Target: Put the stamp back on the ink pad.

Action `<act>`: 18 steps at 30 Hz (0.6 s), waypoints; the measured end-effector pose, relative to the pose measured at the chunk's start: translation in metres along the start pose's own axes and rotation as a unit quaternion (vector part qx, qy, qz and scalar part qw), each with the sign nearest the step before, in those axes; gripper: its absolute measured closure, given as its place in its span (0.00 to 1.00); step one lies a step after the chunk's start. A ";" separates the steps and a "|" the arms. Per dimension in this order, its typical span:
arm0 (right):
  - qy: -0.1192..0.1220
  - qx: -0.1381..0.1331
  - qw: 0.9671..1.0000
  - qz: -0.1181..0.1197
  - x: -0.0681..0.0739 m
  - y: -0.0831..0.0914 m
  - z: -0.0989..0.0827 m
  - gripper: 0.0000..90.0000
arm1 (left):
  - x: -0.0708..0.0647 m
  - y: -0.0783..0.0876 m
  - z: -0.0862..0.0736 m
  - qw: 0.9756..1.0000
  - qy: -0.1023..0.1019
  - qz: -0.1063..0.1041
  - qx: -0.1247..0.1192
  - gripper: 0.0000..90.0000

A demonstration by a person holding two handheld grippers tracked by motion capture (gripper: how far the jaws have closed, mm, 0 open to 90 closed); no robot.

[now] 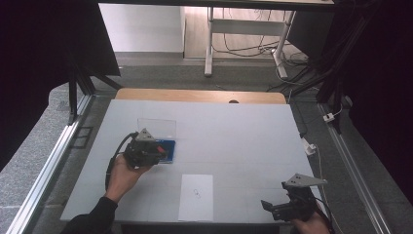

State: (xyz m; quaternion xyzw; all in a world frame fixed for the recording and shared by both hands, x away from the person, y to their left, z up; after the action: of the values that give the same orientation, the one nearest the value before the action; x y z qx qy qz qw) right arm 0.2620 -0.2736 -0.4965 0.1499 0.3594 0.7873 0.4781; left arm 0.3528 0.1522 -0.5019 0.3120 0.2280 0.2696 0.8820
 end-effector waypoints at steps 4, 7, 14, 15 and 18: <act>0.000 0.001 1.000 0.000 0.000 0.000 0.000 0.00 | 0.008 0.000 0.001 1.000 0.005 0.007 -0.003 0.65; 0.000 0.001 1.000 0.000 0.000 0.000 0.000 0.00 | 0.014 -0.001 0.001 1.000 0.008 0.013 -0.003 0.65; 0.000 0.001 1.000 0.000 0.000 -0.001 0.000 0.00 | 0.028 -0.001 -0.001 1.000 0.021 0.023 -0.004 0.65; 0.000 0.002 1.000 0.000 0.000 -0.001 0.000 0.00 | 0.030 -0.001 -0.001 0.999 0.022 0.024 -0.005 0.65; -0.001 0.002 1.000 0.001 0.000 -0.001 0.000 0.00 | 0.036 -0.001 -0.002 0.999 0.026 0.029 -0.005 0.65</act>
State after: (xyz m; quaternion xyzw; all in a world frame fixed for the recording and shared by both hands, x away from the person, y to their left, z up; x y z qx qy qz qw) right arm 0.2624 -0.2734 -0.4969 0.1514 0.3602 0.7870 0.4775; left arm 0.3787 0.1745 -0.5126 0.3071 0.2399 0.3042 0.8692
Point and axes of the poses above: each handheld gripper's, and its own axes: y roughly backward along the jaws, z roughly out of its top, x roughly to its left, the point moved 5 cm from there along -y, roughly forward along the jaws, and after that the axes turned 15 degrees about -z, right-handed, at the moved point
